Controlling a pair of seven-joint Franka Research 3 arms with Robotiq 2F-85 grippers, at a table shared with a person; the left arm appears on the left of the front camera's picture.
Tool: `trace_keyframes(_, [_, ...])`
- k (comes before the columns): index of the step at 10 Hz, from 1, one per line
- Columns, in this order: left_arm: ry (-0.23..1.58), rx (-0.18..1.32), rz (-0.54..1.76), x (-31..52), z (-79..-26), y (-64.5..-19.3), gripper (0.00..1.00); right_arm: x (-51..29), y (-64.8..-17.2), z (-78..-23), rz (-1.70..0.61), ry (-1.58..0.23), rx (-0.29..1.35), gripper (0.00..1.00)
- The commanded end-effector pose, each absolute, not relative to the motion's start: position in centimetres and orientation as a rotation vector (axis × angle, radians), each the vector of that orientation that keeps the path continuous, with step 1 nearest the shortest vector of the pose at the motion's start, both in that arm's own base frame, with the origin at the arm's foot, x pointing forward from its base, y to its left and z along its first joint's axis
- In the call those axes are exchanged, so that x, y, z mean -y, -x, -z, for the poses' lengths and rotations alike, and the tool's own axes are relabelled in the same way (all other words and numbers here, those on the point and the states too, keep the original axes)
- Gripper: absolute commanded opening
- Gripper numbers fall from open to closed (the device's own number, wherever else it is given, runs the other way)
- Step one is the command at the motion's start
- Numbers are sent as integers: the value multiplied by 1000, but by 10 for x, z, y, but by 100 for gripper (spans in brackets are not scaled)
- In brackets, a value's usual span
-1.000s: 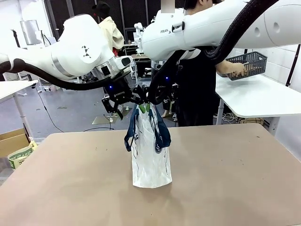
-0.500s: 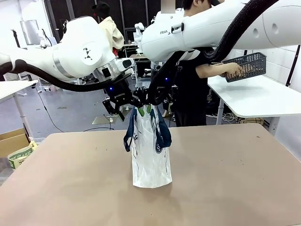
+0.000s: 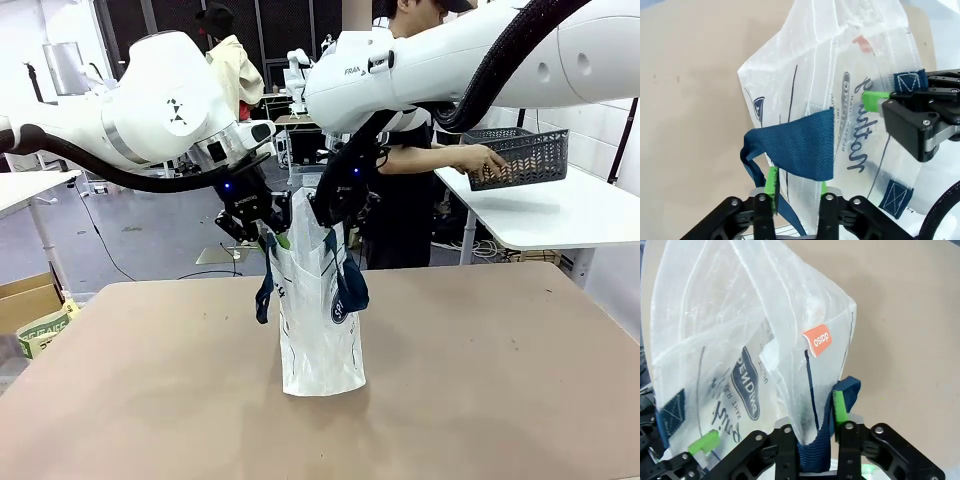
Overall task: Transfer purchased items from the store into the shopping bag.
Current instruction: Open the Reusable shopping bag in the center of the table.
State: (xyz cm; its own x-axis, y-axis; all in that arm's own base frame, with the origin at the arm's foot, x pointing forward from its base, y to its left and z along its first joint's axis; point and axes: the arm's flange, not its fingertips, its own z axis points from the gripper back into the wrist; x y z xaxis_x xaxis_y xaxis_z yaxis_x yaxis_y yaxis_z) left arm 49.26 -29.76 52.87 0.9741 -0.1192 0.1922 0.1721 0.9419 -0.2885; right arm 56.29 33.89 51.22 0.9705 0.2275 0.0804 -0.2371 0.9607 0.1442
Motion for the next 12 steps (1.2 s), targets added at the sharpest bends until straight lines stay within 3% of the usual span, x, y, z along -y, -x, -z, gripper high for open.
trace_keyframes(1, [314,186,153,281,-522,-488,0,-326,-554,-507,-191,-158,74,0])
trace_keyframes(8, [264,231,96,213,-524,-496,0,-273,-545,-520,-349,10,69,0])
trace_keyframes(12, [211,233,254,206,-525,-495,0,-265,-559,-519,-523,44,151,0])
